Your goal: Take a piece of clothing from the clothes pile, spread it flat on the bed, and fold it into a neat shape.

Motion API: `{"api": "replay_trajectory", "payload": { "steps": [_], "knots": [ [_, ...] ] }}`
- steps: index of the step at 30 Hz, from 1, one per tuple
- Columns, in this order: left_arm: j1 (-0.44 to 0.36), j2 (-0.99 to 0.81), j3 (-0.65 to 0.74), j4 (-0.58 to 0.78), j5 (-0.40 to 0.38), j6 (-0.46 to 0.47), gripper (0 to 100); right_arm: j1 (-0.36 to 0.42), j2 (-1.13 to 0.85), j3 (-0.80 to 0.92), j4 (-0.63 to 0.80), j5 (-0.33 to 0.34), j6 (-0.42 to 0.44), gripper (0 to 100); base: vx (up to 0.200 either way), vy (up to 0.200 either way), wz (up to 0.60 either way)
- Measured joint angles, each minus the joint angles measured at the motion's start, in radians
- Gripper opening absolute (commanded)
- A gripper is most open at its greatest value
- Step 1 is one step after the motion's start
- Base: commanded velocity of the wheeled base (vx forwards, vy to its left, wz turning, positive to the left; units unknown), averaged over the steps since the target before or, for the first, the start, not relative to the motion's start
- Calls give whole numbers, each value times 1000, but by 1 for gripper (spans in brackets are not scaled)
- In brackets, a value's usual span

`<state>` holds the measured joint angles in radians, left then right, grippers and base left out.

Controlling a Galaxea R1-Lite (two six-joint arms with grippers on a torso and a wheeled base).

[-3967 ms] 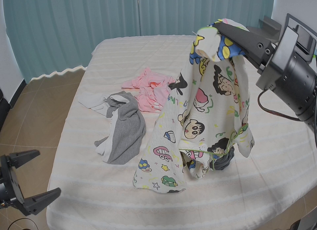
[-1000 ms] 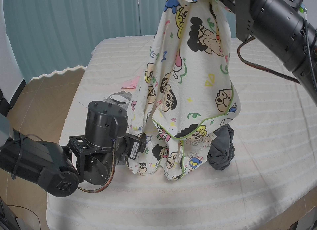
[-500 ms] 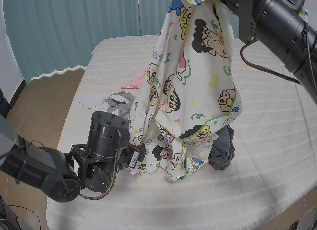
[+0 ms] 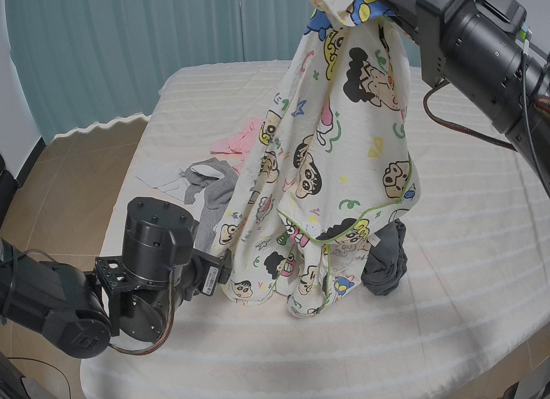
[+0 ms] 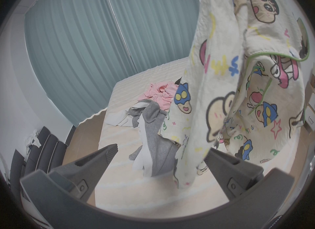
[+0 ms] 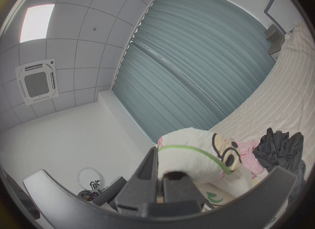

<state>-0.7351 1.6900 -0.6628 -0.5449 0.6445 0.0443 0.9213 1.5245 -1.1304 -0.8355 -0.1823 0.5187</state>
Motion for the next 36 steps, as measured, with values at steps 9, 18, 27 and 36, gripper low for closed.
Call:
{"api": "replay_trajectory", "payload": {
  "steps": [9, 18, 27, 36],
  "knots": [
    [2, -49, 43, 1, -7, 4, 100, -13, -1, 1, 0, 1, 1, 0, 0, 0, 0],
    [-14, -8, 12, -22, -102, 0, 100, -14, -1, 1, 0, 5, 1, 0, 0, 0, 0],
    [-70, 72, 3, -144, -125, -39, 100, -15, -1, 0, 0, 5, 2, 0, 0, 0, 0],
    [-51, 95, -30, -146, -21, -35, 100, -14, -1, 2, 0, 5, 3, 0, 0, 0, 0]
  ]
}}
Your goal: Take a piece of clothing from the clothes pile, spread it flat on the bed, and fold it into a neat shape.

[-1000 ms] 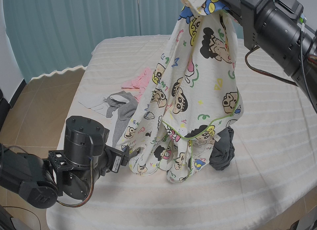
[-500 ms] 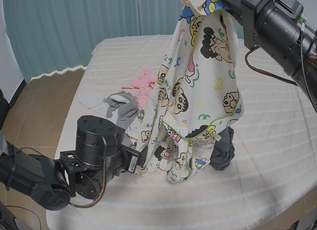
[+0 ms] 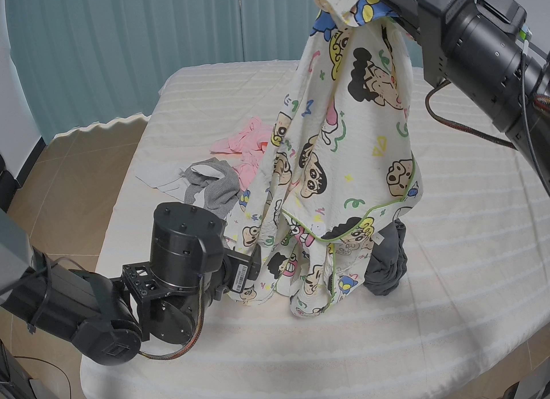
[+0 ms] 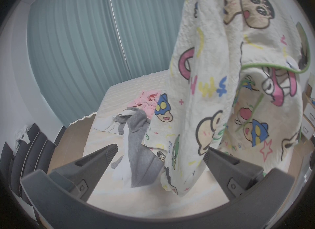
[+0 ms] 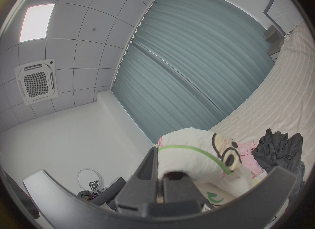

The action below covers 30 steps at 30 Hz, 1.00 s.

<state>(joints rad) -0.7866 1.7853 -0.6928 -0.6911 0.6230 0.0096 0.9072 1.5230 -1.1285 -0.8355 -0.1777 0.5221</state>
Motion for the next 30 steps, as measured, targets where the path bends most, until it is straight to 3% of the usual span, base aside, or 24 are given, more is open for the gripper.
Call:
{"api": "replay_trajectory", "payload": {
  "steps": [18, 23, 30],
  "knots": [
    [74, 31, -31, 6, 73, -1, 100, -1, -7, 6, 0, 0, 27, 0, 0, 0, 0],
    [80, 37, -32, -11, 17, -3, 100, -1, -10, 11, 0, 1, 30, 0, 0, 0, 0],
    [71, 70, -28, -88, -142, -3, 100, -1, -11, 12, 0, 1, 31, 0, 0, 0, 0]
  ]
}}
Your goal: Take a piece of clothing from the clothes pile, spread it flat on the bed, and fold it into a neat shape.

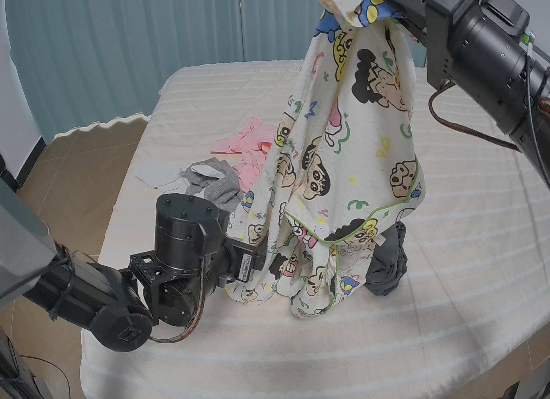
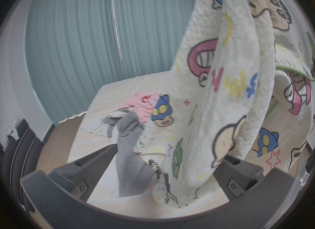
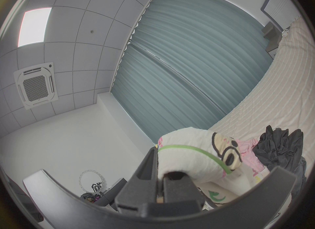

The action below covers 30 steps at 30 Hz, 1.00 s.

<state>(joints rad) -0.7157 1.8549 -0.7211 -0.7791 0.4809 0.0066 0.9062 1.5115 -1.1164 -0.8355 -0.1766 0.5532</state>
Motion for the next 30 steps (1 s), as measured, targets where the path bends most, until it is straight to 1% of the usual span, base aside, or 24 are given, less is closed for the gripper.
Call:
{"api": "replay_trajectory", "payload": {
  "steps": [3, 8, 9, 12, 21, 25, 28, 30],
  "knots": [
    [1, 29, -3, -24, -63, 1, 100, 0, 0, 0, 0, 1, 0, 0, 0, 0, 0],
    [26, 83, -26, -88, -81, 5, 100, 0, -1, 1, 0, 0, 0, 0, 0, 0, 0],
    [30, 91, -29, -98, -81, 6, 0, 0, -1, 1, 0, 0, 0, 0, 0, 0, 0],
    [45, 111, -34, -121, -79, 10, 0, 0, -1, 1, 0, 1, 0, 0, 0, 0, 0],
    [54, 118, -26, -154, -83, 10, 0, -11, -6, 2, 5, 1, 0, 0, 0, 0, 0],
    [64, 82, -16, -163, -83, 9, 0, -53, -19, 17, 9, 3, 0, 0, 0, 0, 0],
    [78, 43, 2, -165, -84, 9, 0, -90, -33, 47, 10, 16, 0, 0, 0, 0, 0],
    [90, 6, 22, -166, -85, 7, 0, -130, -46, 77, 12, 31, 0, 0, 0, 0, 0]
  ]
}}
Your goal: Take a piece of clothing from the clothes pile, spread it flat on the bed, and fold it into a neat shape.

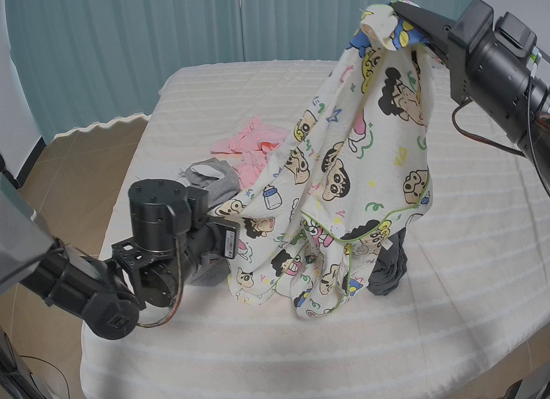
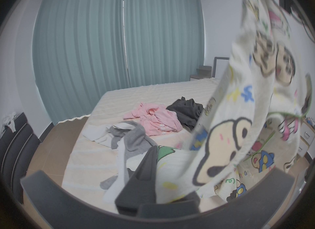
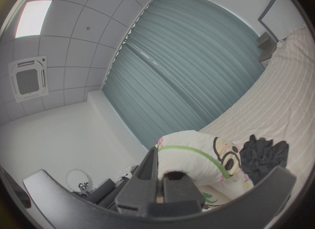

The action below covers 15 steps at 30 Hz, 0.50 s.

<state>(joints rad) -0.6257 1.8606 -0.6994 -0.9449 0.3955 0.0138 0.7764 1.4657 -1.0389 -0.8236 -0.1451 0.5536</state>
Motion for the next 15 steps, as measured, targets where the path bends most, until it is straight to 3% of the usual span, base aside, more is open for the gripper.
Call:
{"api": "replay_trajectory", "payload": {
  "steps": [8, 15],
  "knots": [
    [49, -157, 39, -2, -3, -3, 0, -174, -37, 87, 1, 43, -1, 0, 0, 0, 0],
    [96, -283, -51, -3, -3, 0, 0, -295, -60, 103, -2, 83, -7, 0, 0, 0, 0]
  ]
}}
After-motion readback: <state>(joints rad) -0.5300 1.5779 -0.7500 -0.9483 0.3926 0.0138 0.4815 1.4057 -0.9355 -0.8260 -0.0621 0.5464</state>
